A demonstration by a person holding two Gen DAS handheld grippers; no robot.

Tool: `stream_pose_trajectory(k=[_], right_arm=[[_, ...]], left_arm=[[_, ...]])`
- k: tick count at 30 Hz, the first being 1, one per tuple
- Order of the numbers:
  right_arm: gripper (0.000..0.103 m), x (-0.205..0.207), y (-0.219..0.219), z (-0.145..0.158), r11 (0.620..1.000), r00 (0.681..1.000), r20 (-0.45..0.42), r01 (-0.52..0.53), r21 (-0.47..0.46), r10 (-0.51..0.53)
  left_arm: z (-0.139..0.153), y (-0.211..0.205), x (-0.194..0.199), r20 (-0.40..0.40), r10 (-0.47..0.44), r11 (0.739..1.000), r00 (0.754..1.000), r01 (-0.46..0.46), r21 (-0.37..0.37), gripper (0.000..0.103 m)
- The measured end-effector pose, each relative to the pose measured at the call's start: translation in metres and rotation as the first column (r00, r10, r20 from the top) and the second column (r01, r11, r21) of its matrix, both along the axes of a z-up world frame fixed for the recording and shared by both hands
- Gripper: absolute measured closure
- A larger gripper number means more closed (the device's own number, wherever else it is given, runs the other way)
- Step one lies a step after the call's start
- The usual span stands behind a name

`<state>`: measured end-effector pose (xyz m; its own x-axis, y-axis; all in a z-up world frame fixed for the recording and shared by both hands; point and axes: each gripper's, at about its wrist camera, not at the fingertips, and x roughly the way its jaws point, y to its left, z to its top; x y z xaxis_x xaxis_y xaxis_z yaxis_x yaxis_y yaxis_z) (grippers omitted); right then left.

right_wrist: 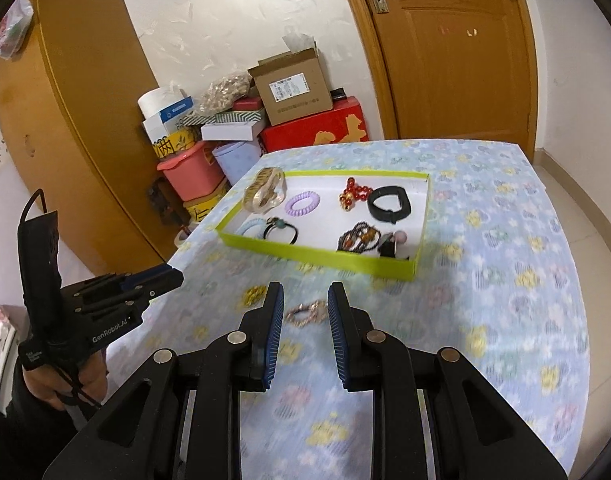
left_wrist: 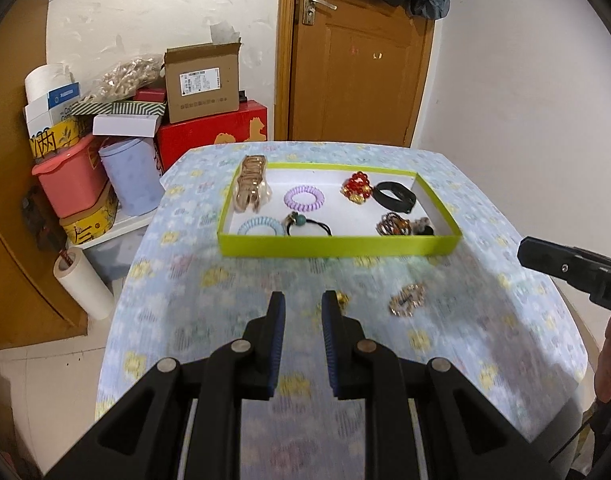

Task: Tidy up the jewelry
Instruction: 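Withdraw both tools from the box toward the remaining jewelry, then lower the left tool onto the gold cluster brooch and close it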

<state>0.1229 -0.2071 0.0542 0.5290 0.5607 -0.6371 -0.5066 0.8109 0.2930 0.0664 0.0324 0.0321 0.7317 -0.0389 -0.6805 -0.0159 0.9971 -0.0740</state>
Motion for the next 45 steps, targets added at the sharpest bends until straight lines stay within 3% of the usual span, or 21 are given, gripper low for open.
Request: stream_pose_trajectory(k=[12, 16, 22, 26, 30, 45], right_arm=[[0.079, -0.027, -0.003, -0.017, 1.000, 0.999, -0.050, -0.018, 0.010, 0.019], [0.066, -0.029, 0.000, -0.021, 1.000, 0.998, -0.052, -0.019, -0.003, 0.019], [0.064, -0.028, 0.006, -0.027, 1.000, 0.999, -0.049, -0.022, -0.022, 0.021], [0.064, -0.025, 0.009, -0.033, 0.999, 0.998, -0.055, -0.020, -0.039, 0.018], [0.064, -0.021, 0.008, -0.038, 0.999, 0.998, -0.069, -0.017, -0.040, 0.014], [0.064, -0.003, 0.009, -0.053, 0.998, 0.994, -0.112, -0.007, -0.058, 0.000]], left_arm=[[-0.008, -0.007, -0.032, -0.013, -0.013, 1.000, 1.000, 0.013, -0.020, 0.084], [-0.010, -0.007, -0.032, -0.018, -0.014, 1.000, 1.000, 0.014, -0.025, 0.084], [-0.014, -0.008, -0.029, -0.026, -0.024, 0.999, 0.999, 0.024, -0.030, 0.084], [-0.020, -0.008, -0.024, -0.040, -0.027, 0.999, 0.999, 0.026, -0.034, 0.082], [-0.025, -0.006, -0.016, -0.051, -0.027, 0.999, 0.998, 0.025, -0.042, 0.071], [-0.054, -0.014, 0.042, -0.099, -0.089, 0.996, 0.991, 0.085, -0.041, 0.070]])
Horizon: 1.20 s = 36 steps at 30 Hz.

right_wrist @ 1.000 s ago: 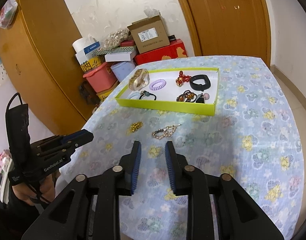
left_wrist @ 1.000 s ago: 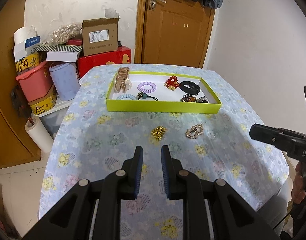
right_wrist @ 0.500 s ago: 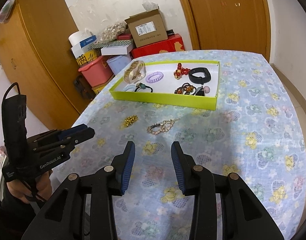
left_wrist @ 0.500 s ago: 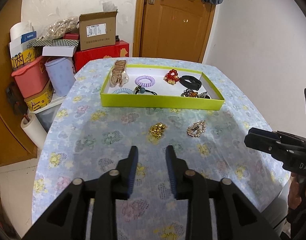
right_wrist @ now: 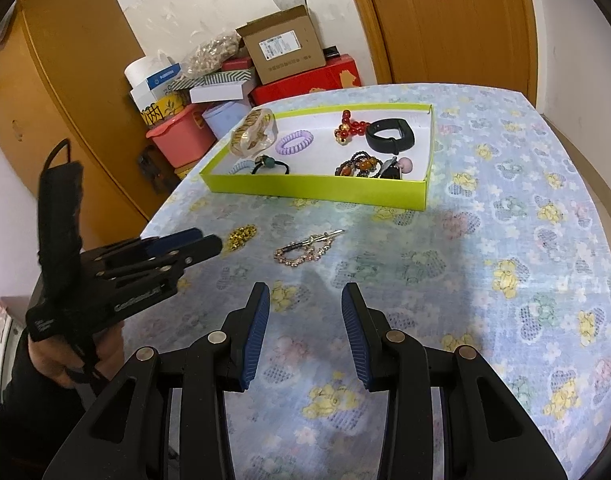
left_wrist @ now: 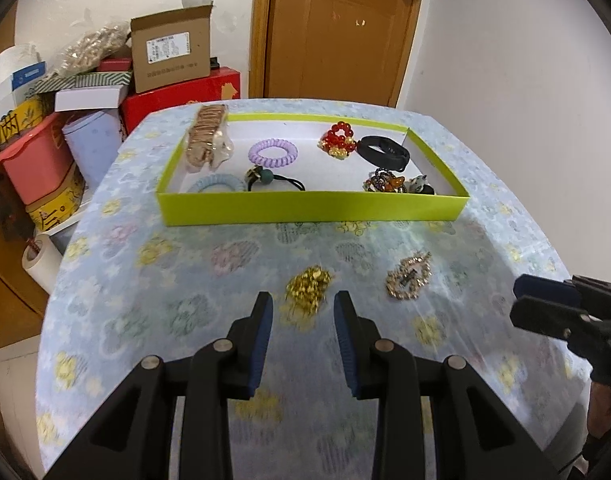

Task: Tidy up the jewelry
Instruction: 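Lower the left tool onto the gold cluster brooch and close it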

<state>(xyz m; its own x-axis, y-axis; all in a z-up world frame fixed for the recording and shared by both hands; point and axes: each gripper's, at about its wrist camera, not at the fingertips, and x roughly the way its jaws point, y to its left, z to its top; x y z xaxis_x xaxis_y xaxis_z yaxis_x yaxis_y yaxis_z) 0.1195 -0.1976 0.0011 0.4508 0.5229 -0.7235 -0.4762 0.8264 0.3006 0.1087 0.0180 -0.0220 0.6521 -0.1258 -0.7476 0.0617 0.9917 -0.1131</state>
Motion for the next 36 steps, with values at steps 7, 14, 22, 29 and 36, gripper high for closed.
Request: stream_pose_trajectory(k=[7, 14, 22, 29, 36], right_arm=[[0.064, 0.013, 0.002, -0.009, 1.000, 1.000, -0.018, 0.005, -0.009, -0.005], [0.064, 0.020, 0.008, -0.013, 1.000, 1.000, -0.026, 0.002, -0.011, -0.002], [0.064, 0.031, 0.015, -0.021, 1.000, 0.999, -0.039, -0.005, -0.024, 0.004], [0.064, 0.049, 0.022, -0.027, 1.000, 0.998, -0.057, -0.001, -0.022, 0.000], [0.064, 0.071, 0.028, -0.025, 0.996, 0.998, -0.013, -0.066, -0.056, 0.066]], left_arm=[[-0.010, -0.006, 0.017, -0.021, -0.032, 0.999, 0.999, 0.032, -0.005, 0.070], [-0.012, -0.020, 0.019, -0.031, -0.044, 0.994, 0.999, 0.047, 0.099, 0.092], [-0.008, -0.012, 0.015, -0.006, -0.028, 0.997, 1.000, 0.029, 0.067, 0.103], [-0.005, -0.004, 0.006, 0.009, -0.019, 0.999, 1.000, 0.018, 0.031, 0.103], [-0.003, 0.007, 0.000, 0.013, -0.013, 1.000, 1.000, 0.012, 0.004, 0.103]])
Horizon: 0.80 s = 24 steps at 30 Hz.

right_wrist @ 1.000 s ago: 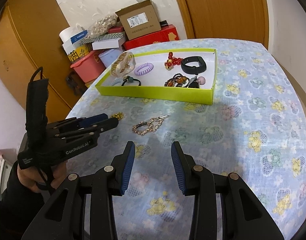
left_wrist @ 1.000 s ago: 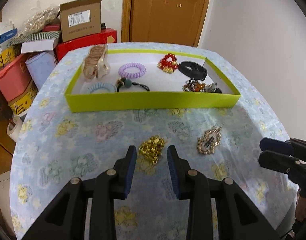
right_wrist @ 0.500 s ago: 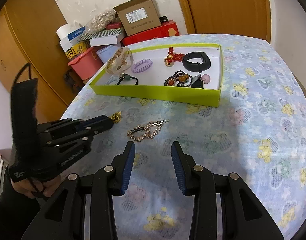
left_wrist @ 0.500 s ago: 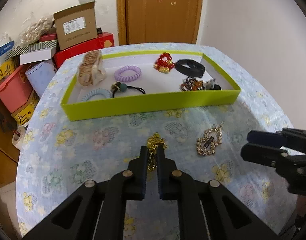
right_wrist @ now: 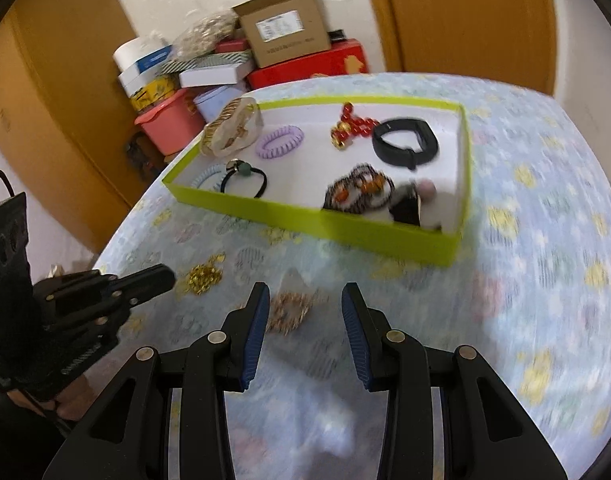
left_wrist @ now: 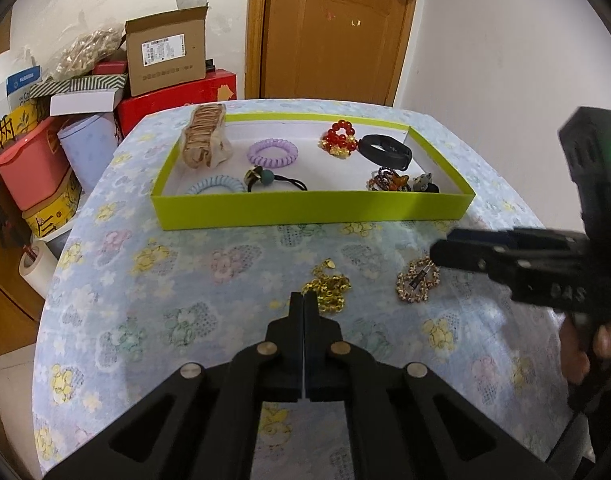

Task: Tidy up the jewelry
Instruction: 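Lower the left tool onto the gold cluster brooch and close it, then grasp the rhinestone hair clip with the right tool while the left tool holds the gold brooch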

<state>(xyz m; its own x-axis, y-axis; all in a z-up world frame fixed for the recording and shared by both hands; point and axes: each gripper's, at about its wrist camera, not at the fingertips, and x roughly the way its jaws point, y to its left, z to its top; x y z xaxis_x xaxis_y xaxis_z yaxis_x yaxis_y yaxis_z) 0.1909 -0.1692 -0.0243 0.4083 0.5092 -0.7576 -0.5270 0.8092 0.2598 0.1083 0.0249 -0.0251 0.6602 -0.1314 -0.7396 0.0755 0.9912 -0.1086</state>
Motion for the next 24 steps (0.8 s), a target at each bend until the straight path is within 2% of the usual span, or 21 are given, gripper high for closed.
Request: stream_pose_trajectory(k=[5, 13, 16, 22, 24], right_arm=[[0.064, 0.010, 0.007, -0.007, 0.995, 0.994, -0.036, -0.099, 0.005, 0.099], [0.064, -0.022, 0.010, -0.007, 0.978, 0.976, -0.049, -0.211, -0.004, 0.210], [0.064, -0.035, 0.013, -0.002, 0.966, 0.967, -0.022, -0.256, -0.029, 0.255], [0.064, -0.034, 0.019, 0.002, 0.965, 0.966, 0.037, -0.251, -0.071, 0.254], [0.068, -0.031, 0.025, -0.001, 0.963, 0.965, 0.050, -0.250, -0.096, 0.256]], left_arm=[[0.000, 0.012, -0.002, -0.005, 0.025, 0.999, 1.000, -0.025, -0.021, 0.103], [0.001, 0.028, -0.010, -0.007, 0.061, 0.998, 0.998, -0.062, -0.034, 0.103], [0.001, 0.032, -0.011, -0.011, 0.068, 0.997, 0.998, -0.068, -0.041, 0.103], [0.001, 0.031, -0.013, -0.014, 0.058, 0.997, 0.998, -0.058, -0.049, 0.103], [0.002, 0.029, -0.013, -0.014, 0.048, 0.998, 0.999, -0.049, -0.048, 0.103]])
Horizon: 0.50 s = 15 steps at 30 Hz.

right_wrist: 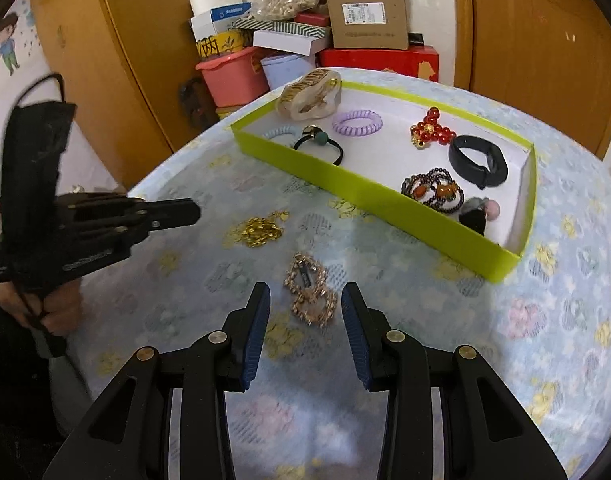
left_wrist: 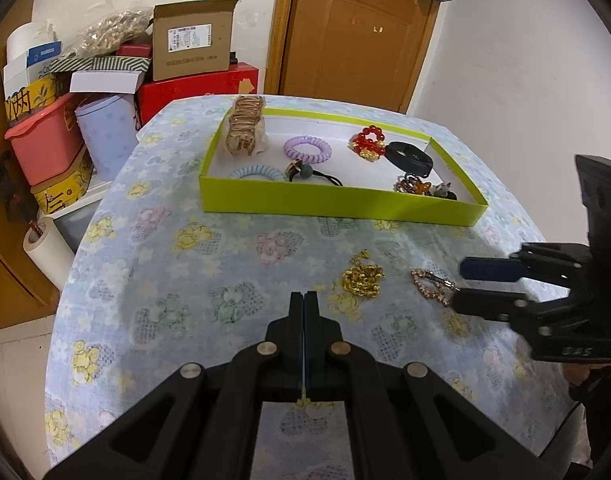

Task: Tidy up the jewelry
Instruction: 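Grasp the rhinestone hair clip with the right tool while the left tool holds the gold brooch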

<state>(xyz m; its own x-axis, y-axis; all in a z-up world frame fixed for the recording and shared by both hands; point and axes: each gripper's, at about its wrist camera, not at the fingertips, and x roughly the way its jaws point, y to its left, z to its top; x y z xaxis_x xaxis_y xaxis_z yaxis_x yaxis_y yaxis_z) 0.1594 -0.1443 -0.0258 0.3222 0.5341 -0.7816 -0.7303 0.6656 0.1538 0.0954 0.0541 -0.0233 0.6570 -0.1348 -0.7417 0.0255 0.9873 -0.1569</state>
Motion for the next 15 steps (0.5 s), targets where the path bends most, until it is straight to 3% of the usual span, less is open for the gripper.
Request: stream_pose_trajectory(k=[1, 2, 7, 9, 15], right_arm=[[0.081, 0.001, 0.003, -0.002, 1.000, 1.000, 0.006, -0.004, -0.011, 0.004], [0.088, 0.001, 0.006, -0.004, 1.000, 1.000, 0.014, -0.006, -0.022, 0.007], [0.090, -0.003, 0.010, -0.006, 0.999, 0.998, 0.067, -0.019, -0.049, 0.022], [0.100, -0.006, 0.010, -0.005, 0.998, 0.995, 0.094, -0.008, -0.066, 0.014], [0.100, -0.002, -0.004, -0.002, 0.996, 0.993, 0.097, 0.078, -0.053, -0.072]], left_arm=[[0.000, -0.001, 0.000, -0.001, -0.004, 1.000, 1.000, 0.004, 0.000, 0.103], [-0.001, -0.002, 0.001, -0.002, -0.008, 1.000, 1.000, 0.008, -0.001, 0.103], [-0.002, -0.004, 0.004, -0.007, -0.018, 1.000, 1.000, 0.018, -0.004, 0.103], [-0.001, -0.005, 0.006, -0.007, -0.022, 1.000, 1.000, 0.022, -0.003, 0.103], [0.000, -0.013, 0.012, -0.007, -0.062, 0.998, 0.998, 0.062, -0.006, 0.102]])
